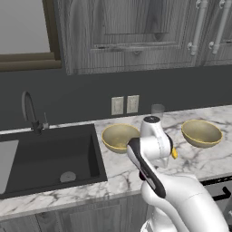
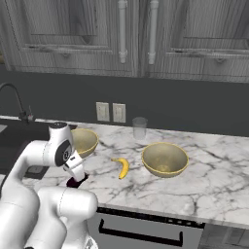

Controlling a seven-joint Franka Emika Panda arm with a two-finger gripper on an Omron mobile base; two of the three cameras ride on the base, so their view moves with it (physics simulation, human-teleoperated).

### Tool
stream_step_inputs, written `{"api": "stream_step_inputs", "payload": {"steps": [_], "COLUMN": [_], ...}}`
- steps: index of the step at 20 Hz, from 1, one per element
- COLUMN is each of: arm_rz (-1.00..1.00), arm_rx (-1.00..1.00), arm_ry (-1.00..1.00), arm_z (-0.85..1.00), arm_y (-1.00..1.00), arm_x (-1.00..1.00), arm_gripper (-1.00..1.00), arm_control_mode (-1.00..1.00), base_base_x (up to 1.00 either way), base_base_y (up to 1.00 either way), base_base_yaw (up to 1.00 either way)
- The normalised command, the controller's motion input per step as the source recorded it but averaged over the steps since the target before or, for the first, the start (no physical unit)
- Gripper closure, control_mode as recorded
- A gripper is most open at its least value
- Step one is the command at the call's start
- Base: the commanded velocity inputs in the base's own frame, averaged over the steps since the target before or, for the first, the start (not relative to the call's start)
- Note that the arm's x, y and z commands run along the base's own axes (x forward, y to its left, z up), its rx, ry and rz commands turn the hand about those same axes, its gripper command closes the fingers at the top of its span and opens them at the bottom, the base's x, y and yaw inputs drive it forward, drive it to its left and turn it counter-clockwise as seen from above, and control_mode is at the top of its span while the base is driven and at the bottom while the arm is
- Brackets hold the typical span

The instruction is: Pick both bowls and place them on the counter. Then place the banana in one bowl and place the eggplant in the other bowl.

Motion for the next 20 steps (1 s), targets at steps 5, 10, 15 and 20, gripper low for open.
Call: {"api": "stream_step_inputs", "payload": {"steps": [5,10,15,20], "arm_rz": [0.0,0.0,0.0,0.0], "arm_rx": [0.0,0.0,0.0,0.0], "arm_ry": [0.0,0.0,0.0,0.0], "arm_z": [-0.35,-0.25,-0.2,-0.3], "arm_y": [-0.03,-0.16,-0.14,-0.02], "arm_x": [-0.02,-0.14,-0.17,-0.03], "arm_gripper": [-1.0,-1.0,-1.0,-1.0], "arm_control_mode": [-1.0,-1.0,-1.0,-1.0], "base_base_x": [0.0,0.0,0.0,0.0], "base_base_y": [0.0,0.0,0.0,0.0], "base_base_yaw": [0.0,0.0,0.0,0.0]}}
